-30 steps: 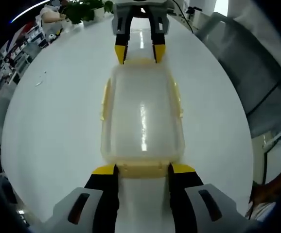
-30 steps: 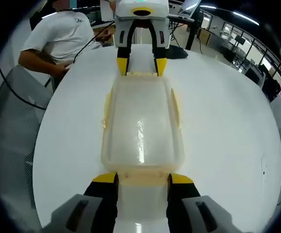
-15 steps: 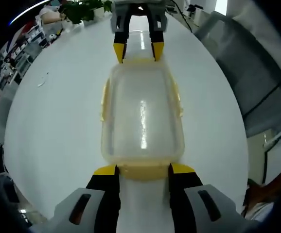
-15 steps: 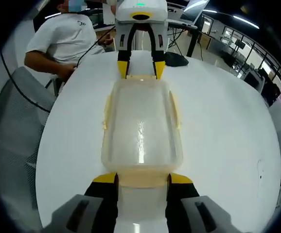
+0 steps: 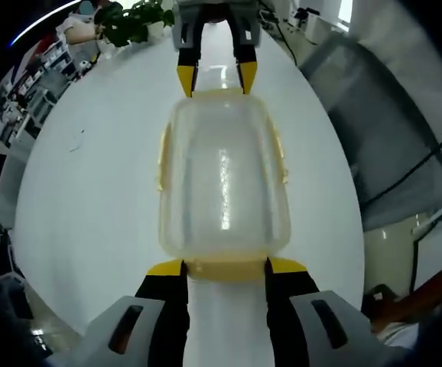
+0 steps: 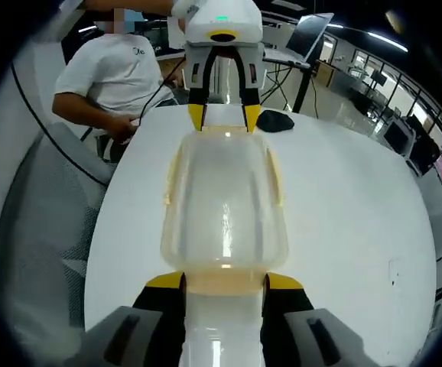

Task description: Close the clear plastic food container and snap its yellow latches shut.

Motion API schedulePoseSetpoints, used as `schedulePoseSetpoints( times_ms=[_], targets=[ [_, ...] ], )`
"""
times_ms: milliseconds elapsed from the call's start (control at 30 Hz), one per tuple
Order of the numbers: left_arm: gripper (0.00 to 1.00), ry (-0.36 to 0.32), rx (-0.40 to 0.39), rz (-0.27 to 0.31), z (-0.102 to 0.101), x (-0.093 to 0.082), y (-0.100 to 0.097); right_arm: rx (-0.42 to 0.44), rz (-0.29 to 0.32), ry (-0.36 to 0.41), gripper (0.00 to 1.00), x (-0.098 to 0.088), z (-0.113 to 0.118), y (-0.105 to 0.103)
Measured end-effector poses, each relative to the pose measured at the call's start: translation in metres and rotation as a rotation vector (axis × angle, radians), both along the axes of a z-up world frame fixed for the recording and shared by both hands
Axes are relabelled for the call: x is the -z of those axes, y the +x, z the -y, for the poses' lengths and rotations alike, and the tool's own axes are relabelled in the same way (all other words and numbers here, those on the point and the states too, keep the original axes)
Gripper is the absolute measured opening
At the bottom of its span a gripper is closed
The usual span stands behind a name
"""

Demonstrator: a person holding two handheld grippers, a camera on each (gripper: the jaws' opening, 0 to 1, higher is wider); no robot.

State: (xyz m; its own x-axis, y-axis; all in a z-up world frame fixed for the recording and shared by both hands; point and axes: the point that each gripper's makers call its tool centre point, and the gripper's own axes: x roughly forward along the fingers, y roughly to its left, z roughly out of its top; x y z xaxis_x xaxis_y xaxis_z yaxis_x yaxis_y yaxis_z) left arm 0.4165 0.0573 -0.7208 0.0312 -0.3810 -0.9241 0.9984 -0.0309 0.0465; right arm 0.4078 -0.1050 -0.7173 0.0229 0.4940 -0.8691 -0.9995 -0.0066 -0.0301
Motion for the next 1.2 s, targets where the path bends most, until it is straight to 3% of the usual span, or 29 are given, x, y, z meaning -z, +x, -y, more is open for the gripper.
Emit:
schedulePoseSetpoints(
  times_ms=[267,600,933,1200],
  targets=[
    [0.37,0.015,0.007,0.014,0.018,-0.023,-0.003,0.006,0.015,0.021,0.36,-0.017,0.017,-0.004],
    [0.37,0.014,0.001,0.029,0.048,-0.040,-0.008,0.001,0.026,0.028,0.36,-0.035,0.047,-0.008],
    [0.37,-0.025,-0.019,0.049,0.088,-0.047,-0.008,0.026,0.044,0.009,0.36,-0.039,0.089,-0.007],
    [0.37,-0.016,-0.015,0.040,0.124,-0.044,-0.008,0.011,0.051,0.008,0.36,-0.036,0.121,-0.009]
  ],
)
